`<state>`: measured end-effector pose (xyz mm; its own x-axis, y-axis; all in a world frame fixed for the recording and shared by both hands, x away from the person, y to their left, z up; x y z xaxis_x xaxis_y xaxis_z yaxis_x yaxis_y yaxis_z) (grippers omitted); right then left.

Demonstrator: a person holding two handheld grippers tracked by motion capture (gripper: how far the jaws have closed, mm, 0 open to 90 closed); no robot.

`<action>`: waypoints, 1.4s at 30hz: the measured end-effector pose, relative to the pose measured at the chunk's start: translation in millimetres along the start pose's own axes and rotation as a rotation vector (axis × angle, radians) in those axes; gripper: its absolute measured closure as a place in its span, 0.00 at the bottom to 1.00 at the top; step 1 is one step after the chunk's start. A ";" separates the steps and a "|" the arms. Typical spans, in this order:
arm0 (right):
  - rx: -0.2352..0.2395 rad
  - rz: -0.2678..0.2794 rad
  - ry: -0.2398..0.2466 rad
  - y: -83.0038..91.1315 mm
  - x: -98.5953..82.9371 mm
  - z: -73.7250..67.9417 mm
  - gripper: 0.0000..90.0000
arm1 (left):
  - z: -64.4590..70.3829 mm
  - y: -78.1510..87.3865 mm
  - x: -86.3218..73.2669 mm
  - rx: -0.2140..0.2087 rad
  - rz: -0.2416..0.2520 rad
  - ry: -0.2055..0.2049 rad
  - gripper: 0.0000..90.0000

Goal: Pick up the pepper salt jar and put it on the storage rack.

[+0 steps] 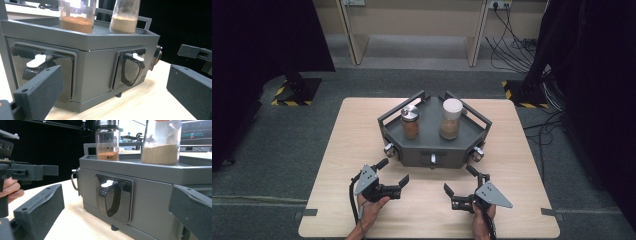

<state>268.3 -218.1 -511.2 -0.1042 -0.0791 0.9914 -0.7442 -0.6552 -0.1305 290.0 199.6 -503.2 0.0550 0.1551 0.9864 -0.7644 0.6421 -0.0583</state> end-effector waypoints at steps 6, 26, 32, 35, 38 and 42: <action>-0.014 0.004 -0.009 1.9 1.3 1.1 0.00 | 0.1 1.8 0.6 0.004 0.003 0.002 0.00; -0.032 0.004 -0.014 3.9 2.6 4.6 0.00 | 2.3 3.6 4.0 -0.007 0.015 0.000 0.00; -0.038 0.008 -0.017 4.8 3.2 5.7 0.00 | 2.7 3.3 3.4 -0.007 0.013 -0.001 0.00; -0.042 0.006 -0.018 4.8 3.0 6.0 0.00 | 2.6 3.2 3.4 -0.007 0.013 -0.001 0.00; -0.043 0.006 -0.019 4.9 3.1 6.1 0.00 | 2.7 3.2 3.4 -0.007 0.013 -0.001 0.00; -0.044 0.007 -0.020 5.1 3.5 6.3 0.00 | 2.7 3.3 3.6 -0.007 0.013 -0.001 0.00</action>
<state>268.3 -226.4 -508.3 -0.0962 -0.0986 0.9905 -0.7718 -0.6210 -0.1368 285.9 200.3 -499.4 0.0442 0.1624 0.9857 -0.7605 0.6453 -0.0722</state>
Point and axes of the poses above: each handheld gripper's, and its own axes: y roughly backward along the jaws, x roughly out of its top, z roughly to its right, the point moved 8 cm from there along -y, roughly forward along the jaws, and after that the axes turned 6 degrees about z, right-handed, at the moved point
